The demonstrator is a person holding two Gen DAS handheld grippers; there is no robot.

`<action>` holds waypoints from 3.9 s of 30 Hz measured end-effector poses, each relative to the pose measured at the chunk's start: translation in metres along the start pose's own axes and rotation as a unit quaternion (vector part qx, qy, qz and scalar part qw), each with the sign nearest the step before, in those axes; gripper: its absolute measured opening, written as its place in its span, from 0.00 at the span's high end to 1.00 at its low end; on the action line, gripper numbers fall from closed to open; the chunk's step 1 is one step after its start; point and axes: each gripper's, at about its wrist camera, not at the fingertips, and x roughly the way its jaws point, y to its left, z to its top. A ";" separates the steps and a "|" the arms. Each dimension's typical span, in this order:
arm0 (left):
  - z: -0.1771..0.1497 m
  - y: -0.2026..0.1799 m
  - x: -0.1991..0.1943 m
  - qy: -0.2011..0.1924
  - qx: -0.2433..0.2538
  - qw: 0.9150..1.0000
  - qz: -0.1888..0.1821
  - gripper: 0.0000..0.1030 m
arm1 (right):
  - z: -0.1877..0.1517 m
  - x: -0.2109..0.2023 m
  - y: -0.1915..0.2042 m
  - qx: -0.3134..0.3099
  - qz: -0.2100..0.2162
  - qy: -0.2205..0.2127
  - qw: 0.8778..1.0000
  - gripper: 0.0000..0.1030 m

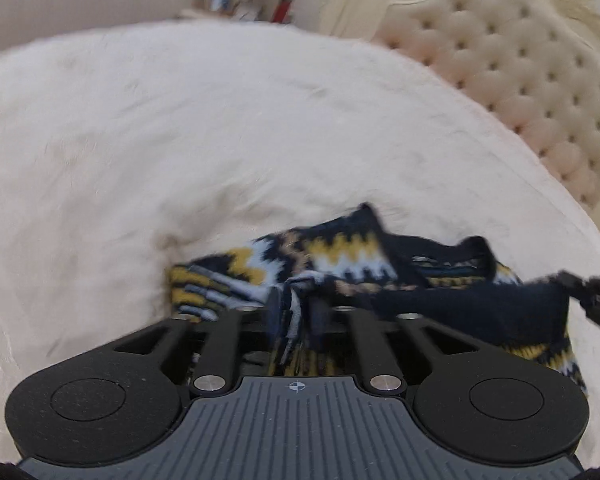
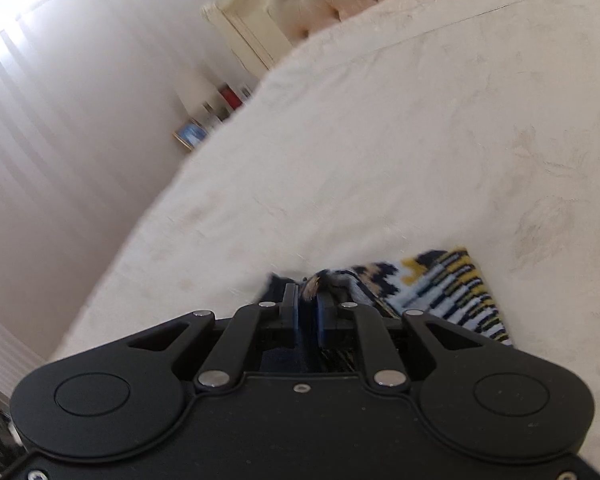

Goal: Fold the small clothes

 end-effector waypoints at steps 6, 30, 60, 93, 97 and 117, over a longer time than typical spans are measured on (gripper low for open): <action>0.002 -0.004 -0.028 -0.052 -0.001 0.998 0.018 0.42 | -0.005 -0.031 0.007 -0.040 0.014 -0.050 0.998 0.36; -0.080 -0.022 -0.026 -0.014 0.116 0.993 0.014 0.21 | -0.107 -0.012 0.091 -0.279 -0.019 0.061 0.958 0.35; -0.061 -0.007 -0.039 -0.005 0.049 0.998 -0.043 0.12 | -0.087 0.029 0.131 -0.329 -0.055 0.074 0.940 0.35; -0.061 0.017 -0.022 0.011 0.024 1.000 -0.005 0.12 | -0.091 0.013 0.137 -0.331 0.024 0.044 0.942 0.34; -0.063 0.016 -0.021 0.011 0.030 0.999 -0.001 0.11 | -0.096 0.032 0.128 -0.338 0.010 0.089 0.937 0.34; -0.062 0.016 -0.019 0.015 0.033 0.999 -0.003 0.10 | -0.050 0.063 0.120 -0.306 -0.077 0.027 0.949 0.29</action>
